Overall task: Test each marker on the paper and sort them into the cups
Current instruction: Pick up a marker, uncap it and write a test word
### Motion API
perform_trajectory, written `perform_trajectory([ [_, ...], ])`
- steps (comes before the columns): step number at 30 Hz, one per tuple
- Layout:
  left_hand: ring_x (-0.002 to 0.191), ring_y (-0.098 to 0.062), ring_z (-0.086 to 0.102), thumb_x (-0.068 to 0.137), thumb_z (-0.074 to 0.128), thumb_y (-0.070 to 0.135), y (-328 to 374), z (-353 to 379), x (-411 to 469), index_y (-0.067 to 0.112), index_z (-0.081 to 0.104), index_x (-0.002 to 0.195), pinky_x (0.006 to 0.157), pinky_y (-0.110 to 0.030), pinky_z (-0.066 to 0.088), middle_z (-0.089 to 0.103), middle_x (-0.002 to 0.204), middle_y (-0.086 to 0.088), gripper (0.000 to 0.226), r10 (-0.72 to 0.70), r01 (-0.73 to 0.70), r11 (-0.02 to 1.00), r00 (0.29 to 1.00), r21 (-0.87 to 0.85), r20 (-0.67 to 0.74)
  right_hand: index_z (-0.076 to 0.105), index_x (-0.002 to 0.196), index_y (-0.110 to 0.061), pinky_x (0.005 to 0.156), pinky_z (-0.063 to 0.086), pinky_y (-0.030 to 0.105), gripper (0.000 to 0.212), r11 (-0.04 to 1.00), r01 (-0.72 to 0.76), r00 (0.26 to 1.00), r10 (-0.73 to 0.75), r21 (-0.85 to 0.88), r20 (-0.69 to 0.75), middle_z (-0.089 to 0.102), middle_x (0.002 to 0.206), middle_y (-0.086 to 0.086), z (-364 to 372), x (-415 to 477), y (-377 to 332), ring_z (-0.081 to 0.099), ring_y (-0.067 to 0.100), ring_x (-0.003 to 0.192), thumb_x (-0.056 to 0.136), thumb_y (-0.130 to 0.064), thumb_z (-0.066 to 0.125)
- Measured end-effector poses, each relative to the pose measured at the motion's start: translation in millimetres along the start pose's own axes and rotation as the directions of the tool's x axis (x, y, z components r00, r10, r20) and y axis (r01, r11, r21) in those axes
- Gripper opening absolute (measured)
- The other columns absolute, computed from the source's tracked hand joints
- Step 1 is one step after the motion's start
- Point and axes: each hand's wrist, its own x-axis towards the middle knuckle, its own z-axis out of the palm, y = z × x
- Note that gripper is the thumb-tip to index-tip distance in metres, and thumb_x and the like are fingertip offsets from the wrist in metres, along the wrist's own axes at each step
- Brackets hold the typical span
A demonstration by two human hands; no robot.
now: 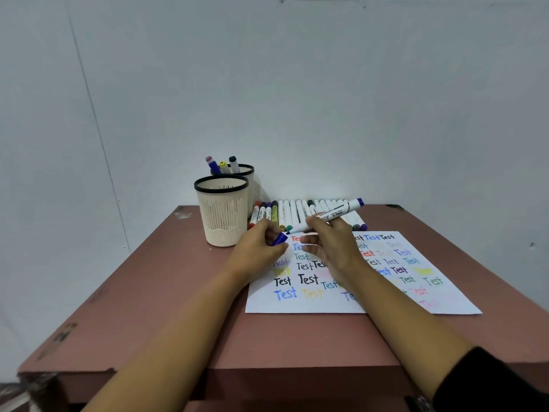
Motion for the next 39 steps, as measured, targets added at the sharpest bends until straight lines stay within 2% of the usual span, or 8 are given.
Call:
perform_trajectory([
  [9,0.084,-0.012,0.061,0.084,0.066,0.013,6,-1,-2,0.011,0.065,0.108,0.081,-0.023,0.048,0.066,0.09,0.001,0.024,0.096,-0.096,0.995,0.995,-0.029,0.012,0.059,0.084,-0.006,0.049,0.05,0.023,0.011,0.999,-0.042,0.993,0.039,0.018,0.114,0.062,0.071,0.007,-1,0,2,0.057,0.014,0.054,0.093,-0.01,0.056],
  [13,0.062,0.005,0.055,0.085,0.065,0.016,8,-3,-2,0.012,0.067,0.099,0.065,-0.015,0.044,0.062,0.075,0.008,0.015,0.085,-0.087,0.991,0.996,-0.106,-0.022,0.057,0.076,-0.009,0.044,0.037,0.02,0.018,0.993,-0.092,0.987,0.081,0.073,0.137,0.05,0.061,0.002,-4,-1,0,0.045,0.009,0.049,0.092,-0.015,0.06],
  [16,0.05,0.002,0.051,0.087,0.063,0.014,13,-5,-4,0.013,0.065,0.088,0.054,-0.015,0.045,0.061,0.067,0.002,0.003,0.041,-0.038,0.972,0.999,-0.23,0.012,0.056,0.075,-0.007,0.04,0.034,0.017,0.019,0.984,-0.119,0.981,0.095,0.134,0.17,0.049,0.059,0.002,-6,-1,0,0.043,0.006,0.044,0.092,-0.015,0.06],
  [20,0.044,-0.005,0.045,0.09,0.059,0.013,17,-3,-7,0.001,0.066,0.08,0.048,-0.017,0.041,0.055,0.05,0.008,0.017,0.021,-0.006,0.948,0.999,-0.319,0.044,0.057,0.077,-0.005,0.039,0.036,0.015,0.016,0.965,-0.166,0.969,0.121,0.201,0.217,0.051,0.058,0.003,-7,-2,-1,0.046,0.006,0.044,0.092,-0.012,0.059],
  [26,0.045,-0.006,0.04,0.092,0.053,0.014,18,-3,-5,0.001,0.063,0.077,0.046,-0.015,0.035,0.05,0.051,0.004,0.022,-0.122,0.224,0.786,0.97,-0.577,0.211,0.057,0.081,-0.006,0.04,0.037,0.016,0.012,0.968,-0.161,0.966,0.114,0.194,0.233,0.052,0.058,0.003,-6,-1,0,0.047,0.007,0.046,0.091,-0.012,0.059],
  [31,0.045,-0.005,0.049,0.089,0.056,0.007,22,-3,-2,0.005,0.06,0.079,0.048,-0.015,0.045,0.053,0.055,0.001,0.011,-0.174,0.233,0.687,0.972,-0.688,0.156,0.063,0.084,-0.008,0.045,0.044,0.017,0.007,0.969,-0.131,0.973,0.085,0.207,0.216,0.056,0.068,0.003,-4,-1,-1,0.055,0.008,0.053,0.089,-0.012,0.062],
  [35,0.048,-0.004,0.05,0.087,0.06,0.008,20,-11,1,0.011,0.06,0.083,0.048,-0.017,0.046,0.054,0.059,0.003,0.005,-0.275,0.222,0.544,0.958,-0.809,0.078,0.062,0.083,-0.012,0.057,0.051,0.023,0.008,0.959,-0.109,0.991,0.086,0.263,0.099,0.057,0.071,0.003,-8,2,-3,0.059,0.012,0.061,0.089,-0.017,0.064],
  [39,0.071,-0.015,0.058,0.087,0.059,0.007,19,-14,5,0.01,0.061,0.085,0.062,-0.022,0.054,0.06,0.078,-0.006,0.005,-0.231,0.089,0.614,0.97,-0.784,-0.071,0.061,0.094,-0.011,0.071,0.052,0.032,0.014,0.999,-0.045,0.97,0.049,0.022,-0.239,0.06,0.081,0.004,-17,12,-1,0.059,0.019,0.078,0.095,-0.022,0.053],
])
